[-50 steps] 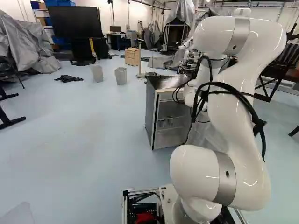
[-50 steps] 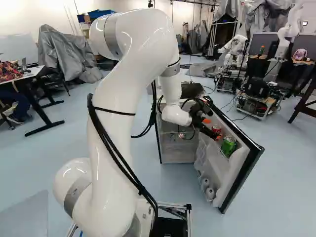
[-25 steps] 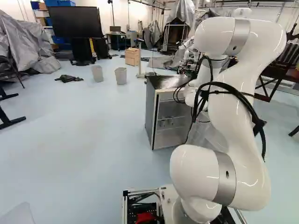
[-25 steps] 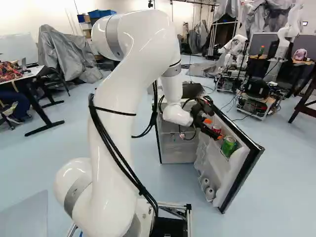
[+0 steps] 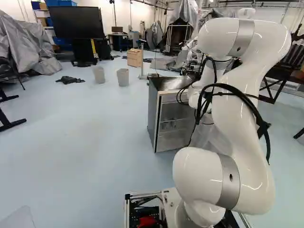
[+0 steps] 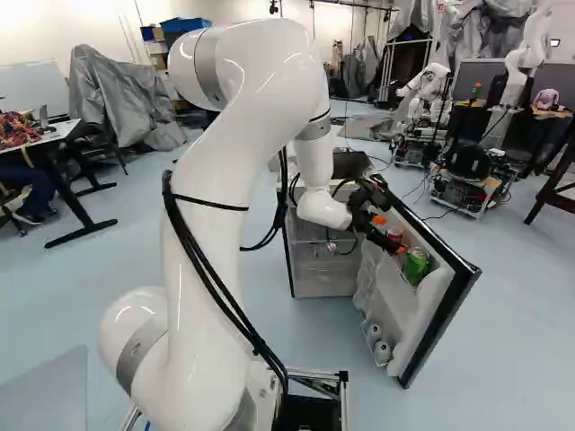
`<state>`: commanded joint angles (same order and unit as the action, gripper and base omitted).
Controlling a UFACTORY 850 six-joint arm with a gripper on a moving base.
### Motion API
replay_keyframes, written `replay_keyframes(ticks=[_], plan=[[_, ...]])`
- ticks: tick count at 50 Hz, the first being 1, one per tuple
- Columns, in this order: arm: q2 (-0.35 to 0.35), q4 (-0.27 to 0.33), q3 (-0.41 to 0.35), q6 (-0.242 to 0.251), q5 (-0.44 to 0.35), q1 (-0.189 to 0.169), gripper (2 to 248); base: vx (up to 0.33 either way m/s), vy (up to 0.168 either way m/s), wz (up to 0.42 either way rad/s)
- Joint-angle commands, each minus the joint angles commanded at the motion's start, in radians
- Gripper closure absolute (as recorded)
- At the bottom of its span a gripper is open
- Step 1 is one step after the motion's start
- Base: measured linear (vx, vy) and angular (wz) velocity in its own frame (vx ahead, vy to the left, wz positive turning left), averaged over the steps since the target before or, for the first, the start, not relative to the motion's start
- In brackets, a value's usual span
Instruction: Grab a drink from the fridge
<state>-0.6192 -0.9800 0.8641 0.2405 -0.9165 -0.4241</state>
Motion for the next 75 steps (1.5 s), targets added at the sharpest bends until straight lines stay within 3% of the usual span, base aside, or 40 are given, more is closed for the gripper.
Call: replay_keyframes(ticks=[5,6,10,11,16,17,21,22,26,27,46,75], plan=[[0.000,0.000,0.000,0.000,0.000,0.000,3,0.000,0.000,0.000],[0.000,0.000,0.000,0.000,0.000,0.000,18,0.000,0.000,0.000],[0.000,0.000,0.000,0.000,0.000,0.000,18,0.000,0.000,0.000],[0.000,0.000,0.000,0.000,0.000,0.000,55,0.000,0.000,0.000],[0.000,0.000,0.000,0.000,0.000,0.000,55,0.000,0.000,0.000],[0.000,0.000,0.000,0.000,0.000,0.000,93,0.000,0.000,0.000],[0.000,0.000,0.000,0.000,0.000,0.000,93,0.000,0.000,0.000],[0.000,0.000,0.000,0.000,0.000,0.000,131,0.000,0.000,0.000],[0.000,0.000,0.000,0.000,0.000,0.000,131,0.000,0.000,0.000],[0.000,0.000,0.000,0.000,0.000,0.000,152,0.000,0.000,0.000],[0.001,0.000,-0.001,0.000,-0.008,0.001,152,0.000,0.000,0.000],[0.030,0.000,-0.046,0.000,-0.101,0.020,152,0.000,0.000,0.000]])
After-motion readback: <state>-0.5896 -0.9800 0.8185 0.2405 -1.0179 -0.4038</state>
